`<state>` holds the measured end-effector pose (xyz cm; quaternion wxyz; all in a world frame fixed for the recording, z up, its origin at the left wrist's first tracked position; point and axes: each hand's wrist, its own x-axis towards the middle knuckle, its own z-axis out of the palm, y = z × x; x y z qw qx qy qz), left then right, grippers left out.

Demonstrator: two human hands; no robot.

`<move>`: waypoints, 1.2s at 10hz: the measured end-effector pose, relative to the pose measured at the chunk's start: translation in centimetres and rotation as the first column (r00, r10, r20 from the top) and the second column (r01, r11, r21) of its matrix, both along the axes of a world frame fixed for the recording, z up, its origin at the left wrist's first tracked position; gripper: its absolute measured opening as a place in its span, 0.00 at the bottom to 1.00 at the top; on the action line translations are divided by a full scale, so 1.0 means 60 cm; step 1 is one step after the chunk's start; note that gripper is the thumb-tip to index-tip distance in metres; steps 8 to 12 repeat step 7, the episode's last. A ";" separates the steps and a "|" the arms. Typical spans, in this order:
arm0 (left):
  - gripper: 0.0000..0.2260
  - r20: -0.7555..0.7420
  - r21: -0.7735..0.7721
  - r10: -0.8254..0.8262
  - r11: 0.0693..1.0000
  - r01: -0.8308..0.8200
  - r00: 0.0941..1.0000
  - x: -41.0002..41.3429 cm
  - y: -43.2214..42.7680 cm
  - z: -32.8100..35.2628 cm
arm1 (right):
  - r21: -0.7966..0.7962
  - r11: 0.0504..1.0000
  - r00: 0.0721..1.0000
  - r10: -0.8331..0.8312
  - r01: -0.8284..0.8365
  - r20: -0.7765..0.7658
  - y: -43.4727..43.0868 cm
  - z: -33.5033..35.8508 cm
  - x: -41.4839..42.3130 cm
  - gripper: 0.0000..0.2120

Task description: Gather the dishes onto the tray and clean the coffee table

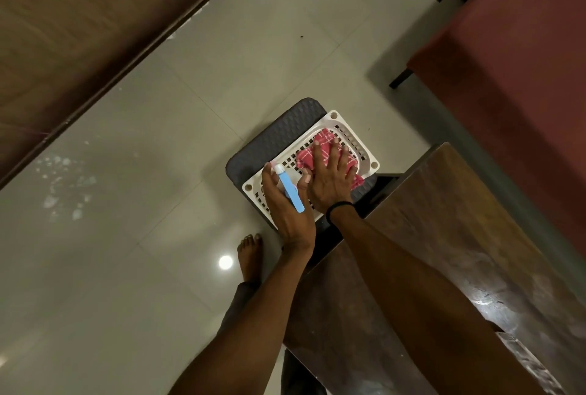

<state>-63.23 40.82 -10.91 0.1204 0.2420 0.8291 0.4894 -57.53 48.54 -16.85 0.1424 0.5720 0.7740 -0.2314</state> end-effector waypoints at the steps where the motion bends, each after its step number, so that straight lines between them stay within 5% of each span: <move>1: 0.29 0.016 -0.066 -0.047 0.997 0.048 0.999 -0.005 -0.012 -0.013 | -0.012 1.000 0.999 0.012 -0.012 0.048 0.002 -0.002 -0.001 0.32; 6: 0.43 0.125 -0.250 -0.202 0.941 0.228 0.971 -0.016 -0.091 0.118 | 0.018 1.000 0.999 0.008 -0.008 -0.031 -0.028 0.178 0.039 0.29; 7: 0.44 0.043 -0.243 -0.245 0.938 0.248 0.969 -0.007 -0.118 0.167 | 0.037 0.999 0.996 0.006 -0.003 -0.090 -0.045 0.231 0.056 0.29; 12: 0.44 0.043 -0.243 -0.245 0.938 0.248 0.969 -0.007 -0.118 0.167 | 0.037 0.999 0.996 0.006 -0.003 -0.090 -0.045 0.231 0.056 0.29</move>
